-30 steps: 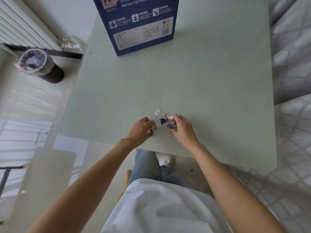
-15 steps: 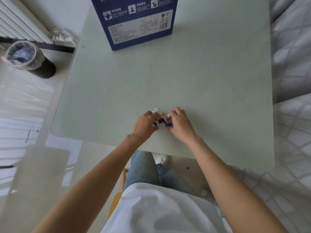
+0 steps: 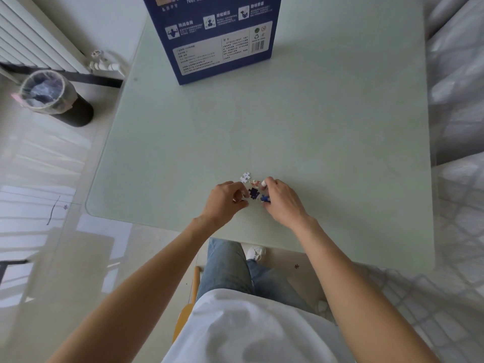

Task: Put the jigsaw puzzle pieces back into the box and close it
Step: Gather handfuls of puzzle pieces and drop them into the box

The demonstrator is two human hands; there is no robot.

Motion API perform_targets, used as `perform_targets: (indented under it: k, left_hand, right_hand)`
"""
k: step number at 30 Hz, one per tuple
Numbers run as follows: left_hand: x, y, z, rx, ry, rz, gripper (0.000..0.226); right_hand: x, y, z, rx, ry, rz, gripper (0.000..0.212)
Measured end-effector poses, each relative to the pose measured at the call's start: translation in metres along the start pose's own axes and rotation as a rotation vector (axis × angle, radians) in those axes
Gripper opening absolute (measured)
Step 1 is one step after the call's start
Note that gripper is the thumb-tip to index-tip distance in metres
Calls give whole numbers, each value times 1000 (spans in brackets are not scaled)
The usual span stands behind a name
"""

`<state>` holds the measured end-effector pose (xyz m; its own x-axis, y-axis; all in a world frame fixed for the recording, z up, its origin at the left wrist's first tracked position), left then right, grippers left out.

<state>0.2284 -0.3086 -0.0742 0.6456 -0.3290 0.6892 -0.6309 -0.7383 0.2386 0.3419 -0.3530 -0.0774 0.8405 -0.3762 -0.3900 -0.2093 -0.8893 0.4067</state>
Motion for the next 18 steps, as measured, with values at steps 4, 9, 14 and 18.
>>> perform_targets:
  k: [4,9,14,18]
  left_hand:
    - [-6,-12,-24,77,138,-46,27]
    - [1,-36,-16,-25,-11,-30,39]
    - [2,-41,-12,-75,-164,-1,40]
    - [3,-44,-9,-106,-207,35,33]
  right_hand:
    - [-3,4,1,11,-22,-16,25]
    - [1,13,-5,90,-166,1,18]
    - [-9,19,-4,33,-332,-62,17]
    - [-15,12,6,18,-221,-77,28]
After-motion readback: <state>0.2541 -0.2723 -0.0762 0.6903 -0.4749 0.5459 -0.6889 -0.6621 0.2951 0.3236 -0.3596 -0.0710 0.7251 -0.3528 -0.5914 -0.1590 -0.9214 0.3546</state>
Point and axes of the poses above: each hand's wrist, its own y-axis away from the middle knuckle, its own z-axis out of the palm, x = y × z, the point moved 10 cm from there along -y, towards the middle knuckle, and after that the axes turned 6 degrees about z, right-handed, at the moved point
